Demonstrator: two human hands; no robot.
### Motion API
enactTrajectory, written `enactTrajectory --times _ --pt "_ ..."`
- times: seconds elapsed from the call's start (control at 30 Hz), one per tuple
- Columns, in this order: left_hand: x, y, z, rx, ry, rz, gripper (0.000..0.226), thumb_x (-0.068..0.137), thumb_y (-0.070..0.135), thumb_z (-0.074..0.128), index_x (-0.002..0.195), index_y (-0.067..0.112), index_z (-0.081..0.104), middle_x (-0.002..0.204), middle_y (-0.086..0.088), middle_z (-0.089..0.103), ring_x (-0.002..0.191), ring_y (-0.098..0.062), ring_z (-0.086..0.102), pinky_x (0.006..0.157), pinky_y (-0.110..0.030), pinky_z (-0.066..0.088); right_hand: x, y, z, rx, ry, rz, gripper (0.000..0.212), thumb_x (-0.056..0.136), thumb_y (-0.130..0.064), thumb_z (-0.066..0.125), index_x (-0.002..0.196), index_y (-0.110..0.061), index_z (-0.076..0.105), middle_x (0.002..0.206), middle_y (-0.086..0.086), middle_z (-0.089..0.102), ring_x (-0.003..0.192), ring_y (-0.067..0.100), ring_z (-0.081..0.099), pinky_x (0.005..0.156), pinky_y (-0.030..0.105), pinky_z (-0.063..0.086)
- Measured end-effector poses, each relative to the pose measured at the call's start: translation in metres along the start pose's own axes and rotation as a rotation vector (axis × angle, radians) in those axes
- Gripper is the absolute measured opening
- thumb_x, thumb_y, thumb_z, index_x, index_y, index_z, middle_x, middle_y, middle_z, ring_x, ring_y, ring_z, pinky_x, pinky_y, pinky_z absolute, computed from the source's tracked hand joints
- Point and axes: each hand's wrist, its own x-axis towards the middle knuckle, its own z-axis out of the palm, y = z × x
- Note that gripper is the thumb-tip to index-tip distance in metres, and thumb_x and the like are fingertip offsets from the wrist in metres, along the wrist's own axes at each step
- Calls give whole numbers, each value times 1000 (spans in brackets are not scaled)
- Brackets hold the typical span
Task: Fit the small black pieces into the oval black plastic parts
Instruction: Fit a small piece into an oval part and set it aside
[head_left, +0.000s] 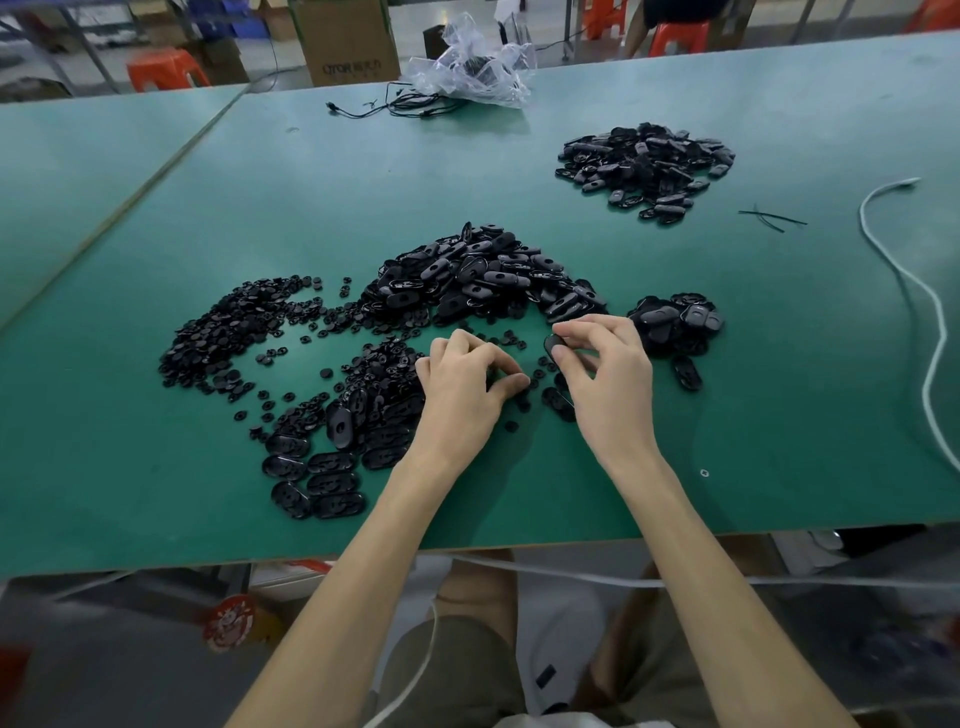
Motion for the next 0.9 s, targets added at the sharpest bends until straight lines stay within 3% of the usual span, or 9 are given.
enactTrajectory --times 0.2,0.3,0.37,0.47,0.77,0.9 --pt "1 -2 1 -5 -16 9 7 99 30 69 96 24 68 108 9 54 110 -10 39 88 -27 17 0 0 1 8 -36 -9 29 100 -1 64 129 -6 69 130 2 53 109 -1 62 99 7 46" --pt "1 -1 -1 -133 0 -9 9 103 26 63 96 25 58 94 17 56 99 2 43 90 -28 21 0 1 1 28 -59 -10 31 99 -1 67 129 -7 69 132 2 52 115 1 61 100 7 46" --pt "2 -1 -2 -227 7 -32 11 104 26 61 95 23 56 88 16 57 90 0 49 90 -28 29 0 2 1 41 -86 -17 33 97 -1 69 129 -7 69 132 1 52 118 0 60 100 6 45" --pt "2 0 -5 -360 43 -36 10 104 23 63 96 20 58 86 10 62 77 -1 57 73 -17 45 0 1 2 60 -110 -29 36 94 -2 72 130 -5 68 132 0 52 119 -6 57 99 6 45" --pt "0 -1 -6 -441 117 -50 6 100 24 69 95 21 66 81 14 66 73 5 60 66 -9 45 -1 0 4 63 -126 -41 38 95 -5 73 133 -2 67 132 1 55 120 4 59 98 10 49" --pt "1 -1 -6 -403 109 -23 5 99 17 69 97 19 66 87 13 67 81 5 61 73 -8 45 -1 -1 3 51 -124 -39 37 96 -2 70 133 -4 67 133 1 54 122 8 59 102 12 49"
